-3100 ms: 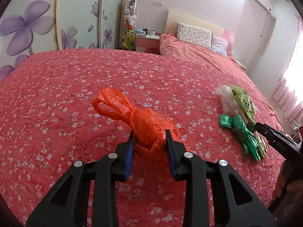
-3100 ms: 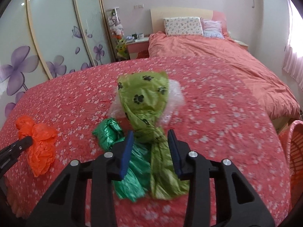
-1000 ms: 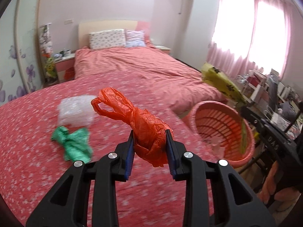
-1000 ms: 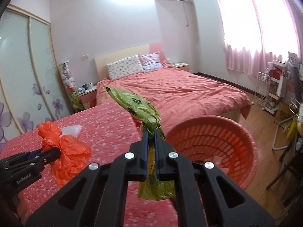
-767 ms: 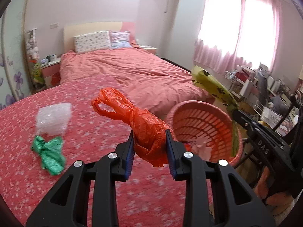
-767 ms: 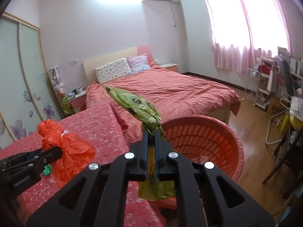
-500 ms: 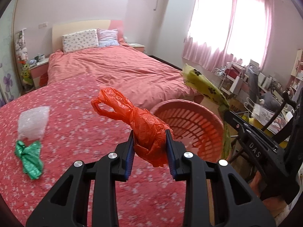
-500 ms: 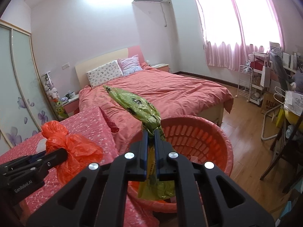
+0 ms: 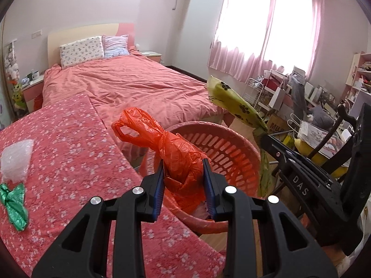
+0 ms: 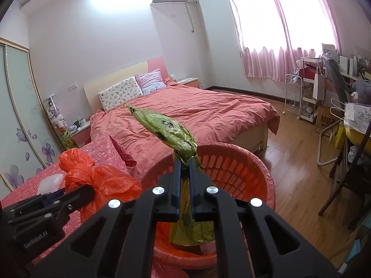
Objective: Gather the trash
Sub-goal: 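Carry both bags over the orange basket and open both tools to drop them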
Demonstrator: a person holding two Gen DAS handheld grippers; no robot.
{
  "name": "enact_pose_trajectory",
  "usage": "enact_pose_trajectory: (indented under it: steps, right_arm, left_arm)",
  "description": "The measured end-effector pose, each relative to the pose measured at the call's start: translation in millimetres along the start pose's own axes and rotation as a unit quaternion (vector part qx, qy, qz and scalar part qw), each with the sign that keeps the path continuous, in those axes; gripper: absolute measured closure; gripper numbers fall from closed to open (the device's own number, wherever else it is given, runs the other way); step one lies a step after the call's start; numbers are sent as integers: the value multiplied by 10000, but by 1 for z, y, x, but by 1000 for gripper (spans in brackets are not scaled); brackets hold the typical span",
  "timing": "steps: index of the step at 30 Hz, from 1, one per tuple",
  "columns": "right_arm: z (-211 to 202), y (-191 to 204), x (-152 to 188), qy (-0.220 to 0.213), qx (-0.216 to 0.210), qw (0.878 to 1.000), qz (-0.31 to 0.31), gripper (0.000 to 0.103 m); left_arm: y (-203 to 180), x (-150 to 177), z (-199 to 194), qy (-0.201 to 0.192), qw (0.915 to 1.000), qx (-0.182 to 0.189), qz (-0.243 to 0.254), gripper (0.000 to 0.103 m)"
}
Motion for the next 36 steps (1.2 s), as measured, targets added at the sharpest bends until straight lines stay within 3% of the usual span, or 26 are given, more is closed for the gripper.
enact_pose_trajectory:
  steps: [16,19,21,24,27,36]
  right_arm:
    - [26,-19,-9,51,1,9998,213,93]
    - [33,-21,-9,95,-24,9996,262,89]
    - [36,-23,-9,147,-47,9994,314,78]
    - [39,-25,-6,194,-61,9991,373,64]
    - [37,-25,1,185,-6,9994,291,56]
    - [35,-22,13,274,34,9994,192,49]
  left_arm:
    - [-19,-1,29,167,9996,206,59,71]
    - [-15,3,35,259,9995,187,-10,60]
    - [-10,8,37,302,9994,148,-88,54]
    - [-1,14,36,372,9992,20,-149,49]
    - [14,23,32,430,9987,-185,-201,47]
    - [76,55,2,615,9918,-1028,-437,44]
Point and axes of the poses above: each gripper's, at about its wrist camera, not at the fingertips, and z roughly the way its jaws point, y to its left, x to its underside, the point moved 10 cm from there along z, roughly the way its jaws point, and after that the axes turned 11 degrees about z, right-handed, at the moved point
